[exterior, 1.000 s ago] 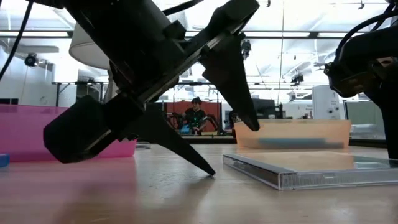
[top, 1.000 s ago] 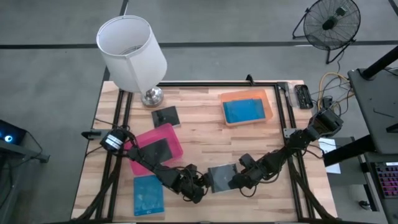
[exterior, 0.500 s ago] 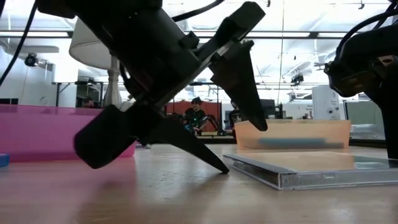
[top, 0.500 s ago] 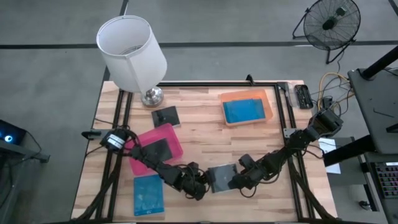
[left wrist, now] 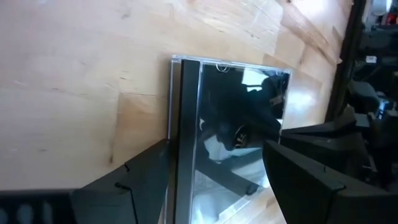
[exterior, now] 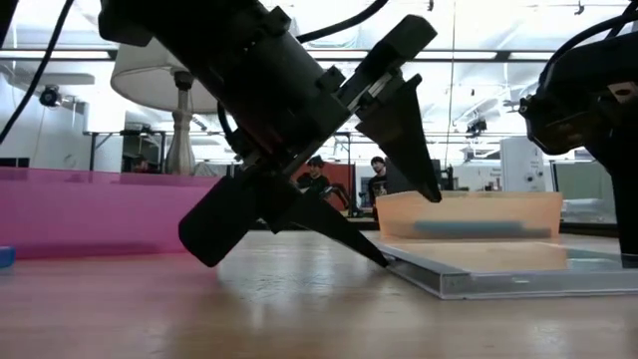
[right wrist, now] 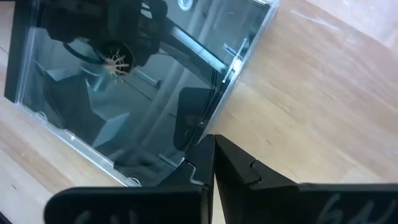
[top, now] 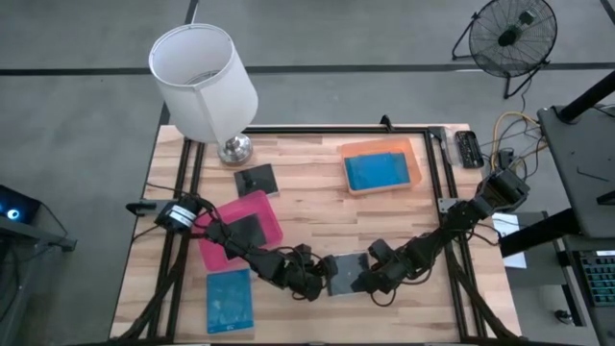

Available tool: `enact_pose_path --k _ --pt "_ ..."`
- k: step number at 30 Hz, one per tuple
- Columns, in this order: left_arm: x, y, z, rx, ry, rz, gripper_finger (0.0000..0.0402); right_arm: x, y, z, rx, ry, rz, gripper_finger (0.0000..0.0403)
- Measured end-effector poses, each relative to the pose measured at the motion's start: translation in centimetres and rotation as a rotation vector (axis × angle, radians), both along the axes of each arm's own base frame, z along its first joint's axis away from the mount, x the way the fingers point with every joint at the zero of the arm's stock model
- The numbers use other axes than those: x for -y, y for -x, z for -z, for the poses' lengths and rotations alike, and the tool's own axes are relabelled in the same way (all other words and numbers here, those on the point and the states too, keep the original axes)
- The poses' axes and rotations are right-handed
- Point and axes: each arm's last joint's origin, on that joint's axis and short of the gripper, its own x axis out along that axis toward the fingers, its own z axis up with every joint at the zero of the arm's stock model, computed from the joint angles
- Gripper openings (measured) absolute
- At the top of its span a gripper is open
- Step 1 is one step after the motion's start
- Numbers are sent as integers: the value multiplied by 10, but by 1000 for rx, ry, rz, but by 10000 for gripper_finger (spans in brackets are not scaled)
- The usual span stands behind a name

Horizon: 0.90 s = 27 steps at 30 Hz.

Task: Pick & place jewel cases by type
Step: Put the bottom black CD case into the pink bin

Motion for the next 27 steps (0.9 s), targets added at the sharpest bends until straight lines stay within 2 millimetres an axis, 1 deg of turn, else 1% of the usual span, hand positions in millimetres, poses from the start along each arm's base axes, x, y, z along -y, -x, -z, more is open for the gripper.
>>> enact_pose_path --k 14,21,27 --pt "4 -10 -17 45 -70 70 236 0 1 0 -14 -1 -11 8" --pt "12 -12 -32 80 -84 110 236 1 2 0 -20 3 -11 8" --pt "17 -18 -50 152 -77 125 235 1 3 0 -29 10 -11 8"
